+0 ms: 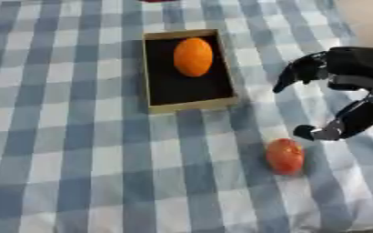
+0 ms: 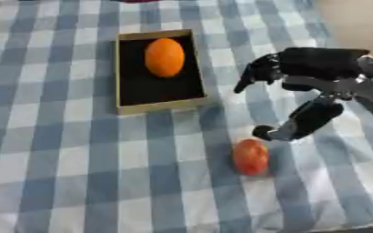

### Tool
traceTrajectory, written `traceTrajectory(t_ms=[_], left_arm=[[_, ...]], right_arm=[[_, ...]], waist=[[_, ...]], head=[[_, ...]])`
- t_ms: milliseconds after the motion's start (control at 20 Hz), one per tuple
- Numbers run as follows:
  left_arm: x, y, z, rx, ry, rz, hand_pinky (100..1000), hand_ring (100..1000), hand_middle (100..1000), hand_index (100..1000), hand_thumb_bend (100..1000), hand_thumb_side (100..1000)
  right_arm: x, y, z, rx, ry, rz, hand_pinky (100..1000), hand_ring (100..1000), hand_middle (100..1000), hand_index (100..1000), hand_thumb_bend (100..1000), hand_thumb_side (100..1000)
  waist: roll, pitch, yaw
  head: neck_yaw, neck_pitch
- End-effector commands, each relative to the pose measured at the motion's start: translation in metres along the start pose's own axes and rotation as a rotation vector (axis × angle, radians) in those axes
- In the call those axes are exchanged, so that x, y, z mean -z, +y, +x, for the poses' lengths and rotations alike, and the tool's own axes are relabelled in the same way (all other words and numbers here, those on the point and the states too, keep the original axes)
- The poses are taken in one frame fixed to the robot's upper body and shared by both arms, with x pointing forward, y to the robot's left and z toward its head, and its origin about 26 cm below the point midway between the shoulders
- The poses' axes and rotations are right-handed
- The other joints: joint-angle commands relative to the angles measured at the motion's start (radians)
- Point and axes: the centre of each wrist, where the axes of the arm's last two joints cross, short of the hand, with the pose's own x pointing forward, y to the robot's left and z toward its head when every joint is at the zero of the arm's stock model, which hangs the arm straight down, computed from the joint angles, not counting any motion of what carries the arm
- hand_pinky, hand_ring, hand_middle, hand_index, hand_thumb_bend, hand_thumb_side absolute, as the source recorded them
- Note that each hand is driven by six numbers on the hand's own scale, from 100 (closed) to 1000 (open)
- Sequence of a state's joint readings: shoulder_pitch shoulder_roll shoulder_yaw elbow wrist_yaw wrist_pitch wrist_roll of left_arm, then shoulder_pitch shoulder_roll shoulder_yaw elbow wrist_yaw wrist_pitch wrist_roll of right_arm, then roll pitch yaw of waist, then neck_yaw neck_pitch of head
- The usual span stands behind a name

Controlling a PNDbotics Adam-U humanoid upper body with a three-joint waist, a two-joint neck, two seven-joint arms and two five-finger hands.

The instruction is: Pick up objects on the table and place them in the box.

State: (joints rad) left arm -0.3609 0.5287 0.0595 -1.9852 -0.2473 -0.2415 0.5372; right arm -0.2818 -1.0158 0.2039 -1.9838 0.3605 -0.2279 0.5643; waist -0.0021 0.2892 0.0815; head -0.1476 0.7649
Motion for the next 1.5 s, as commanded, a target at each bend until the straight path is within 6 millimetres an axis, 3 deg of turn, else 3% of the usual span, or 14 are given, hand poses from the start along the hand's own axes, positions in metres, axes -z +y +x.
traceTrajectory(t_ms=[50,1100,1500], left_arm=[[0.0082,0.0069,0.0033,0.024,-0.039,-0.002,847,837,737,833,137,720],[0.0062,0.0113,0.0017,0.052,-0.04,-0.017,847,836,738,834,145,712],[0.0056,0.0111,0.0016,0.051,-0.038,-0.019,847,836,738,835,144,712]], right_arm=[[-0.0033,-0.0061,0.0024,0.003,-0.014,0.015,606,774,742,834,348,412],[-0.0118,-0.0045,-0.001,0.051,-0.118,0.111,617,783,758,849,308,471],[-0.0078,-0.0001,0.0009,0.027,-0.118,0.125,628,780,749,845,369,446]], waist=[[-0.001,-0.021,-0.001],[-0.017,-0.045,-0.021],[-0.016,-0.047,-0.022]], head=[[0.004,0.005],[0.026,0.005],[0.024,0.005]])
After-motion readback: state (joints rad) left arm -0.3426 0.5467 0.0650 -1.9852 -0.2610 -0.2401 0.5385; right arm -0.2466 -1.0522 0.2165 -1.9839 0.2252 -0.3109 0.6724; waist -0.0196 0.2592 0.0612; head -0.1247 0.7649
